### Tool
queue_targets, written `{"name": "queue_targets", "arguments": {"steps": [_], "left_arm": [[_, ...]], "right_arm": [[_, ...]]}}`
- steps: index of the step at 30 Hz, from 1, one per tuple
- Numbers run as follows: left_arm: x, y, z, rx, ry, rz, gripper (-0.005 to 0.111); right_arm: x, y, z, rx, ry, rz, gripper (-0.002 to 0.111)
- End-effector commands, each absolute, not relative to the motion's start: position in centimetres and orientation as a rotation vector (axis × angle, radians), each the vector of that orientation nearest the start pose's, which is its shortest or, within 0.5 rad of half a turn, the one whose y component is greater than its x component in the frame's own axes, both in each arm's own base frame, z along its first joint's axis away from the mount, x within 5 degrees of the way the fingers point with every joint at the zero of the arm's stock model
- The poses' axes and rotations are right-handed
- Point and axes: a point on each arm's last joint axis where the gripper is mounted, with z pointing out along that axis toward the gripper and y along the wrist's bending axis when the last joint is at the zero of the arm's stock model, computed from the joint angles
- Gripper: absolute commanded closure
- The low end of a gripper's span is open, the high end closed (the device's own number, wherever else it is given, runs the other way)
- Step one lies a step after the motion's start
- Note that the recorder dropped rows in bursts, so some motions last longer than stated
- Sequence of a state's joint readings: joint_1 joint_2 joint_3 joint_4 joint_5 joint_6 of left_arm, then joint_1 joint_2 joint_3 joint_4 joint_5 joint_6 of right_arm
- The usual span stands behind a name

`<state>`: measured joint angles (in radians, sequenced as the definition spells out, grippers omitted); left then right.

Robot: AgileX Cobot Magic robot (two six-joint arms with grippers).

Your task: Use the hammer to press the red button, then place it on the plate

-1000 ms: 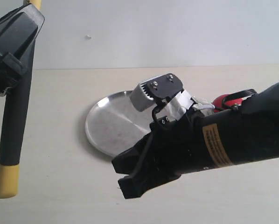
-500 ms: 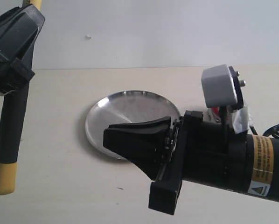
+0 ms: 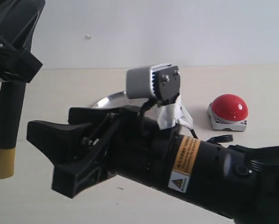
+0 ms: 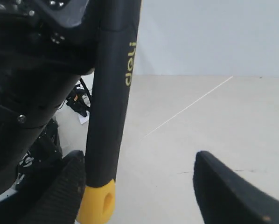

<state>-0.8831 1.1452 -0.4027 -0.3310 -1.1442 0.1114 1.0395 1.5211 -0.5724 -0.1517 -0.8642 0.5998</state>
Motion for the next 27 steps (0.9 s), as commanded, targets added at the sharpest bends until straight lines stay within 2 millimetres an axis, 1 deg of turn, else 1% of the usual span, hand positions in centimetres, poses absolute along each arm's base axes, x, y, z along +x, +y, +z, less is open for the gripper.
{"name": "queue_targets", "arguments": {"steps": [1, 2, 5, 11, 18, 27], "left_arm": [[15.1, -13.9, 31.3, 0.209, 1.018, -0.574, 0.107], [15.1, -13.9, 31.3, 0.229, 1.012, -0.537, 0.107], [15.1, -13.9, 31.3, 0.252, 1.004, -0.493, 0.107], [15.1, -13.9, 31.3, 0.253, 1.004, -0.491, 0.107], [15.1, -13.9, 31.3, 0.256, 1.003, -0.485, 0.107], [15.1, -14.0, 31.3, 0.271, 1.008, -0.474, 0.107]], "right_arm": [[14.7, 28.0, 23.2, -0.547, 1.622, 1.267, 0.044], [14.8, 28.7, 23.2, -0.554, 1.616, 1.276, 0.044], [15.1, 29.2, 23.2, -0.554, 1.615, 1.279, 0.044], [15.4, 30.0, 23.3, -0.565, 1.593, 1.285, 0.044], [15.9, 31.2, 24.2, -0.579, 1.548, 1.303, 0.044], [16.4, 32.2, 23.8, -0.567, 1.553, 1.318, 0.044]]}}
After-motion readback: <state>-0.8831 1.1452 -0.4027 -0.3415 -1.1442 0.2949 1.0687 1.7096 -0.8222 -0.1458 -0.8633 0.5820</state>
